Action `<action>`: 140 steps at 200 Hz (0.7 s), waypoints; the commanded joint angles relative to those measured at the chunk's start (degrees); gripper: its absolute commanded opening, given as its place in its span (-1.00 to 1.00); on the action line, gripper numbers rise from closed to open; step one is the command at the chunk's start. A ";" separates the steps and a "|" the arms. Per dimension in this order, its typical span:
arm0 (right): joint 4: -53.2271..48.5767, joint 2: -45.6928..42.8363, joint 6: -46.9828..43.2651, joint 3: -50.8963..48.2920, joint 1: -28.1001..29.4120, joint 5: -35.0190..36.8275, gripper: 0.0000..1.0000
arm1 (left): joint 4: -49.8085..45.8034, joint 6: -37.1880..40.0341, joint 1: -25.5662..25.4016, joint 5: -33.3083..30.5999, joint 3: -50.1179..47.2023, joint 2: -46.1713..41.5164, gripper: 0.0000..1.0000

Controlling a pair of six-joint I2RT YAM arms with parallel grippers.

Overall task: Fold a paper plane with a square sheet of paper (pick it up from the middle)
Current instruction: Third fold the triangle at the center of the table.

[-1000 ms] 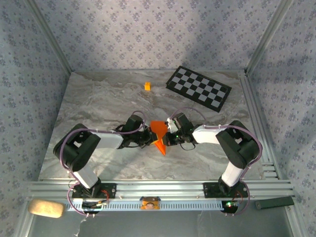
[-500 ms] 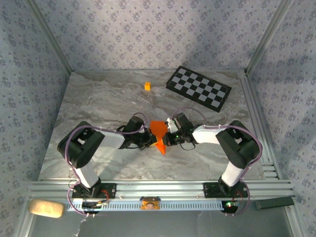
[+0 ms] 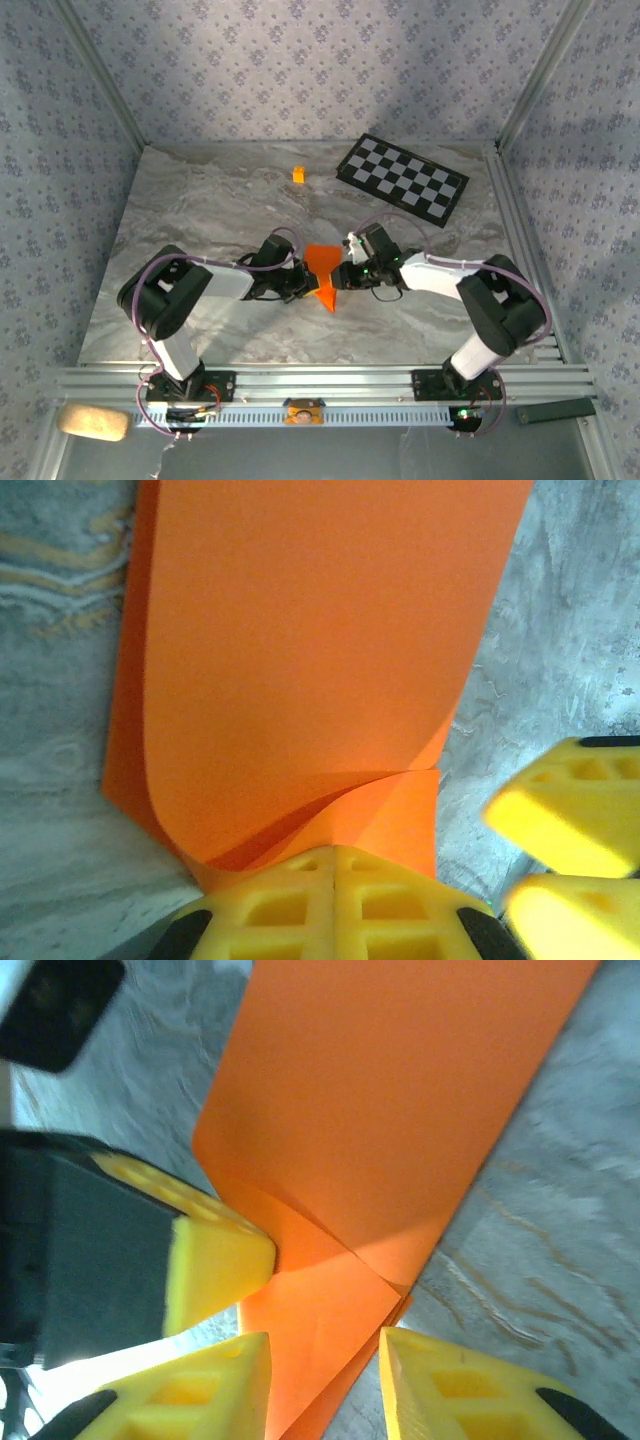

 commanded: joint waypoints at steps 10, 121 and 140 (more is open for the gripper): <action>-1.60 -4.37 4.18 -1.52 -0.88 -2.00 -0.33 | -3.44 1.19 -0.50 -1.92 0.37 1.48 -1.00; -5.24 3.59 4.25 4.31 7.96 -6.71 -0.79 | -3.35 1.22 -0.54 -1.88 0.59 1.77 -1.00; -6.08 5.19 3.90 5.52 8.15 -6.29 -0.80 | -3.35 1.31 -0.60 -1.75 0.62 1.85 -1.00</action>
